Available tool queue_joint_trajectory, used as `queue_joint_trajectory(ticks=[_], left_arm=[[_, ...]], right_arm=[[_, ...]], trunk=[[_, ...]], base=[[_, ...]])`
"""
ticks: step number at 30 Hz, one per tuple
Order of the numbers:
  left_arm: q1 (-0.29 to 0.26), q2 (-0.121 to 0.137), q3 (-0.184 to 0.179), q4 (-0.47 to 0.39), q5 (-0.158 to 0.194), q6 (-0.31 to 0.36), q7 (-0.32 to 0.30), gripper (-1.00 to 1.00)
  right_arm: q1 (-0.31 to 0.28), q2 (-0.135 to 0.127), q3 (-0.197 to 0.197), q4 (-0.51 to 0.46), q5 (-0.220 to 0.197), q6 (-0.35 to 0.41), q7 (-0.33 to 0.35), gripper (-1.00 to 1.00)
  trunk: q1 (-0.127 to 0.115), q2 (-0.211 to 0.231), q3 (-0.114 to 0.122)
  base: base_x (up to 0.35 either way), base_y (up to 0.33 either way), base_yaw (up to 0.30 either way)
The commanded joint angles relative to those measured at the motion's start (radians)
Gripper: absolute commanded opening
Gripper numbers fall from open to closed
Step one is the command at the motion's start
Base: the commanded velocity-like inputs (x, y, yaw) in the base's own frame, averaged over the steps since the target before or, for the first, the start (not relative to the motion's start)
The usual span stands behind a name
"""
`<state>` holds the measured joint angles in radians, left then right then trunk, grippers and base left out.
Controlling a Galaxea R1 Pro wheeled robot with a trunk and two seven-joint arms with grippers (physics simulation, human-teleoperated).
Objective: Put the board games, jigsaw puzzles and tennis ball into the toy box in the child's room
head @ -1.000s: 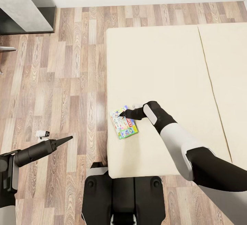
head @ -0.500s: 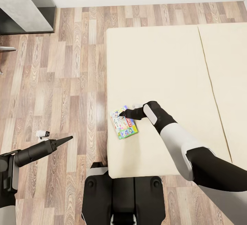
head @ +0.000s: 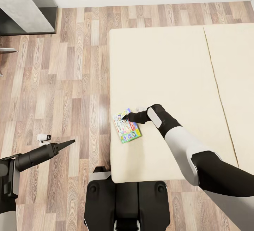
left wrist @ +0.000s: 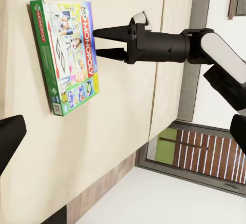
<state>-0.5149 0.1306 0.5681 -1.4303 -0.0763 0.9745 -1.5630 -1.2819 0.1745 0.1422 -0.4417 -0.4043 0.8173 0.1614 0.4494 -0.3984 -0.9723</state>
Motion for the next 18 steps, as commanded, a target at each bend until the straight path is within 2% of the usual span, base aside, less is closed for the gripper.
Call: queue_joint_trajectory(ticks=[1, 18], left_arm=[[0.000, 0.000, 0.001, -0.001, -0.008, 0.010, -0.008, 1.00], [0.000, 0.000, -0.003, -0.001, -0.008, 0.011, -0.008, 1.00]], right_arm=[[0.000, 0.000, 0.000, 0.000, 0.010, 0.003, 0.008, 1.00], [-0.001, 0.000, 0.000, -0.002, 0.011, 0.006, 0.008, 1.00]], trunk=[[0.001, -0.002, -0.001], [0.001, -0.002, -0.001]], base=[[0.000, 0.000, 0.000], [0.000, 0.000, 0.000]])
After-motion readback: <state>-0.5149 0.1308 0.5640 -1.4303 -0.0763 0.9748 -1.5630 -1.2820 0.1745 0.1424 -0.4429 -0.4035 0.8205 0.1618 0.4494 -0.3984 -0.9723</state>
